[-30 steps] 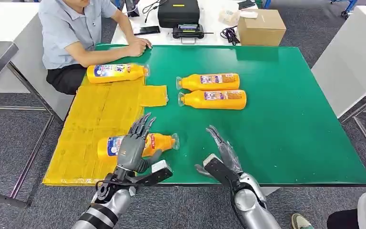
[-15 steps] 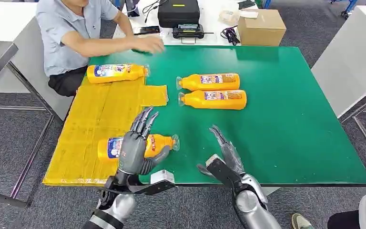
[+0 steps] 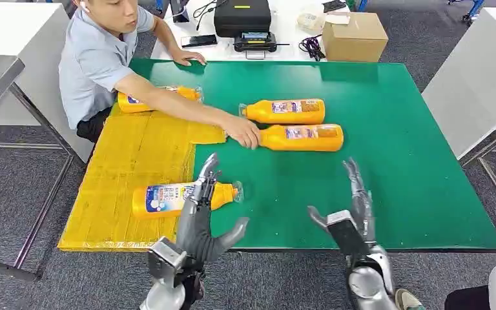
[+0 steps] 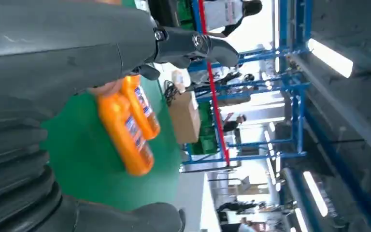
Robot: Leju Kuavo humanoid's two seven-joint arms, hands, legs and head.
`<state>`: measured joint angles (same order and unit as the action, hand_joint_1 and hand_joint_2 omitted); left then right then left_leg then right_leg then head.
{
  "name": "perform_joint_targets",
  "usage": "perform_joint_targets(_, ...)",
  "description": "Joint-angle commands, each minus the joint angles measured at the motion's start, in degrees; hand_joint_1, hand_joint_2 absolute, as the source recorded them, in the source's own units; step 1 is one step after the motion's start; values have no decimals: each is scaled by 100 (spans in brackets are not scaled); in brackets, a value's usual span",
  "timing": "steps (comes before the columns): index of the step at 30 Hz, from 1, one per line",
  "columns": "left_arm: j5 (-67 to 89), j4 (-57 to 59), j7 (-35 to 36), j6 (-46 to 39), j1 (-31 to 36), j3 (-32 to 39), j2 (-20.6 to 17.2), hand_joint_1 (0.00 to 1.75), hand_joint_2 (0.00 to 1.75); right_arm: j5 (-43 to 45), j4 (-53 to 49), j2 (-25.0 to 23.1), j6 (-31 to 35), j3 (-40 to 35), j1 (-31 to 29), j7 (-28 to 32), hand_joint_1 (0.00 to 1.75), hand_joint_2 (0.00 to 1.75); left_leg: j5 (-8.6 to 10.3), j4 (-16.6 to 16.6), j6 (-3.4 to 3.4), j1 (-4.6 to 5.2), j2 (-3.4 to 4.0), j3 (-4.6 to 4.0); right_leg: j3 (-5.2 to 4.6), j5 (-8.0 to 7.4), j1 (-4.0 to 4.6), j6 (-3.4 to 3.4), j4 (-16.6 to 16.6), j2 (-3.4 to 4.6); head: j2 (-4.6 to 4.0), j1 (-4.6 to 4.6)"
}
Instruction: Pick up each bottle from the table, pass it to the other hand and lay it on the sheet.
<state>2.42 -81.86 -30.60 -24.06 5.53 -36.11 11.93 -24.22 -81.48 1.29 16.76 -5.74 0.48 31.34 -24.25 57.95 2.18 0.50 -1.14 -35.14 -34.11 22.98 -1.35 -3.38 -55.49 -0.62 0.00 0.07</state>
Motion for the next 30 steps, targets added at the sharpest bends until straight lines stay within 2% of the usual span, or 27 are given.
perform_joint_targets(1,-98,-252,-5,35,-2,-275,-371,0,175,-67,-13,150,6,522,38,-24,0,175,-16,0,-17,-10,16,29,27,11,11,20,2,11,0,2)
perform_joint_targets(6,-229,-507,-121,48,-112,-244,-413,0,175,-909,393,652,-114,425,-49,-452,0,175,-14,-1,-15,-11,15,30,29,9,12,17,6,10,0,0)
perform_joint_targets(8,-76,-494,64,-18,-146,-255,-439,0,175,-1465,596,856,-123,351,-99,-852,0,175,-5,-4,-8,-5,4,17,17,4,6,9,7,0,0,0)
perform_joint_targets(14,287,-266,498,-198,-238,-156,-422,0,175,-2138,1098,1269,-419,320,-309,-1645,0,175,-7,-6,-8,-2,13,22,23,2,4,10,9,10,0,0)
perform_joint_targets(19,292,-147,571,-175,-154,-147,-368,0,175,-2240,1838,1420,-705,76,-801,-1746,0,175,-11,-5,-10,-3,28,25,24,-2,8,14,12,24,0,0)
perform_joint_targets(22,292,-147,571,-175,-154,-147,-368,0,175,-2240,1838,1420,-705,76,-801,-1746,0,175,-11,-5,-11,-4,24,24,23,0,8,15,9,19,0,0)
perform_joint_targets(30,289,-56,624,-138,-17,-258,-351,0,175,-2290,2124,1457,-929,-532,-1281,-1738,0,175,-13,-2,-11,-5,39,25,20,-1,9,14,8,31,0,-2)
